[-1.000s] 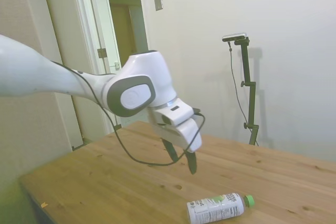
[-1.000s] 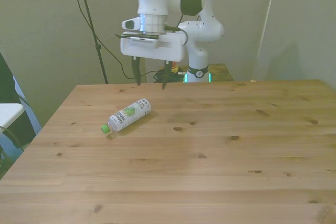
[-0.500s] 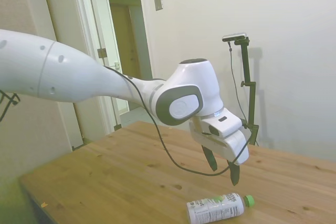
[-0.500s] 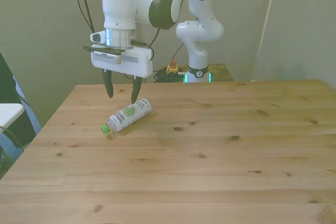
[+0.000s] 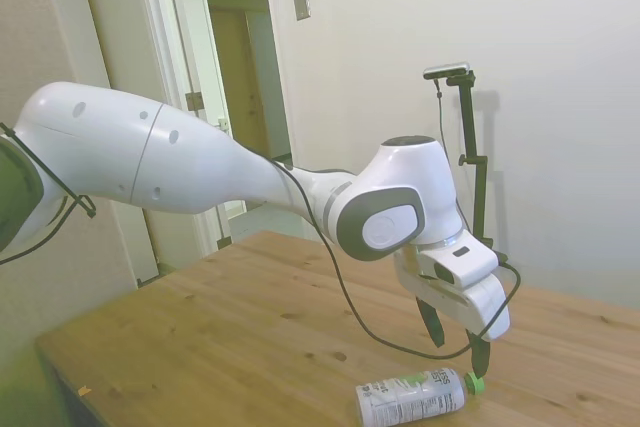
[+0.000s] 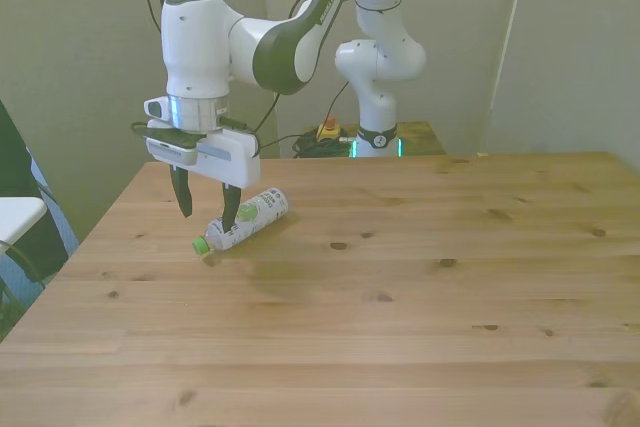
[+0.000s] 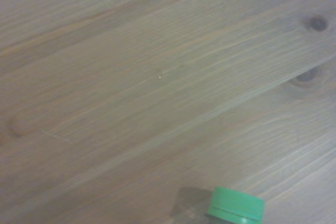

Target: Stand the water bottle

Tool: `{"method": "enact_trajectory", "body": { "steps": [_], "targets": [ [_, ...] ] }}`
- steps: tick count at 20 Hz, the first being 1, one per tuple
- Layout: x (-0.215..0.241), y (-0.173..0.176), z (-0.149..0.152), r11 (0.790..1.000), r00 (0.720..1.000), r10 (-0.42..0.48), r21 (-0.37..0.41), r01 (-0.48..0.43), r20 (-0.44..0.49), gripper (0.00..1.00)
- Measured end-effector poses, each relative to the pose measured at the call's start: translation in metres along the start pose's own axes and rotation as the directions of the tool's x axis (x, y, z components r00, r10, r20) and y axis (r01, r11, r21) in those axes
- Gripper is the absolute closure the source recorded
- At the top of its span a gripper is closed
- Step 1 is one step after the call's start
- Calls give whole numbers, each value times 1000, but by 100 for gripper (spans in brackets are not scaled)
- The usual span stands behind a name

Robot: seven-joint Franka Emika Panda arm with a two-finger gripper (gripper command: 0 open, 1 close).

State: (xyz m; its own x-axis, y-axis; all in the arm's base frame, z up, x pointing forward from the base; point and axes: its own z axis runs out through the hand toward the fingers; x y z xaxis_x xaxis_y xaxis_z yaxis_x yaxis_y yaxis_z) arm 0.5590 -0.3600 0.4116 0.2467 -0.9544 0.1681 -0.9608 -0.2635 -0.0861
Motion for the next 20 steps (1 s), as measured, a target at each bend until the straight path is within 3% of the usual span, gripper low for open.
{"method": "enact_trajectory", "body": {
  "steps": [11, 12, 20],
  "targets": [
    [2, -8, 47, 999, 999, 33, -23, -32, 21, 0],
    [2, -9, 50, 999, 999, 39, -25, -38, 20, 100],
    [-1, -12, 61, 997, 997, 73, -27, -72, 37, 100]
  ]
}}
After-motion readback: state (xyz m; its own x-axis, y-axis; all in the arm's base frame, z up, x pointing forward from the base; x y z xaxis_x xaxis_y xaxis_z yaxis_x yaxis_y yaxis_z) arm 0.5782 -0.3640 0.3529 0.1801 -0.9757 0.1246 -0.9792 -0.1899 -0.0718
